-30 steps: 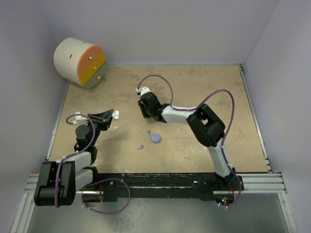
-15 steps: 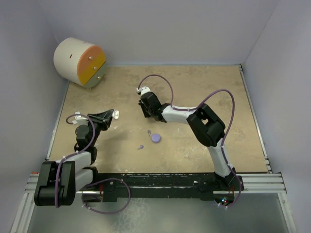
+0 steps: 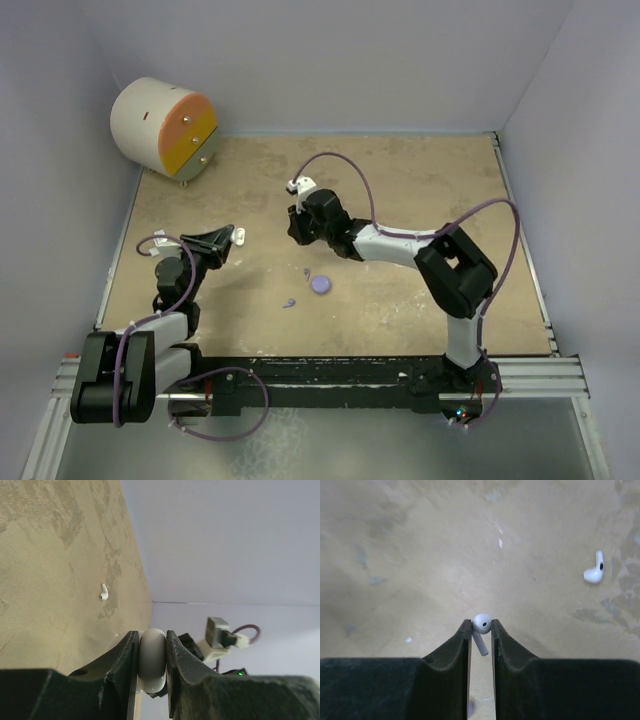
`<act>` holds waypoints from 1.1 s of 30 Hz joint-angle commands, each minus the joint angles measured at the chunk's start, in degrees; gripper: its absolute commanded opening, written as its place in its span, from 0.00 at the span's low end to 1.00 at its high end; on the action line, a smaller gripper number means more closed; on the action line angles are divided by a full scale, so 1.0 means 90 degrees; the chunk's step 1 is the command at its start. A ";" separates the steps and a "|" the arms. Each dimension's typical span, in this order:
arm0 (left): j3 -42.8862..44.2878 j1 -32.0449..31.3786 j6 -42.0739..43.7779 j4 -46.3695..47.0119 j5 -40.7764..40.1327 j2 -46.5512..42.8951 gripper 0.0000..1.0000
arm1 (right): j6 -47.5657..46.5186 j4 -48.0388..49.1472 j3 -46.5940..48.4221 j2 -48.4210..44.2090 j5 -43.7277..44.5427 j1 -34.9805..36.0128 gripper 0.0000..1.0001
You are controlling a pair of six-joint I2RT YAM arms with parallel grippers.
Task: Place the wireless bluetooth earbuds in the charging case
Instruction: Pick up the earbud from the center of the board.
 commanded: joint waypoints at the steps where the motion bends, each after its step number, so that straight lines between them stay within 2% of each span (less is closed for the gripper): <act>1: 0.0085 0.0065 -0.0190 0.0450 0.0052 -0.0028 0.00 | 0.0137 0.1502 -0.0328 -0.0984 -0.0932 -0.0090 0.00; 8: 0.0403 -0.0125 -0.0567 0.0509 -0.0203 0.0057 0.00 | 0.0505 0.4263 -0.1887 -0.2011 -0.2094 -0.0227 0.00; 15: 0.0802 -0.0929 -0.1190 0.1247 -0.0678 0.0678 0.00 | 0.0647 0.6444 -0.2767 -0.2166 -0.2819 -0.0230 0.00; 20: 0.0993 -0.1262 -0.1546 0.1909 -0.0800 0.1248 0.00 | 0.0831 0.9051 -0.3727 -0.2157 -0.2583 -0.0238 0.00; 25: 0.1157 -0.1510 -0.1521 0.1857 -0.0970 0.1267 0.00 | 0.0969 1.0521 -0.4054 -0.1702 -0.2517 -0.0249 0.00; 31: 0.1294 -0.1899 -0.1465 0.1797 -0.1232 0.1272 0.00 | 0.1393 1.3369 -0.4501 -0.0749 -0.2130 -0.0250 0.00; 33: 0.1303 -0.2063 -0.1451 0.1802 -0.1342 0.1298 0.00 | 0.1317 1.3587 -0.4449 -0.0543 -0.1950 -0.0257 0.00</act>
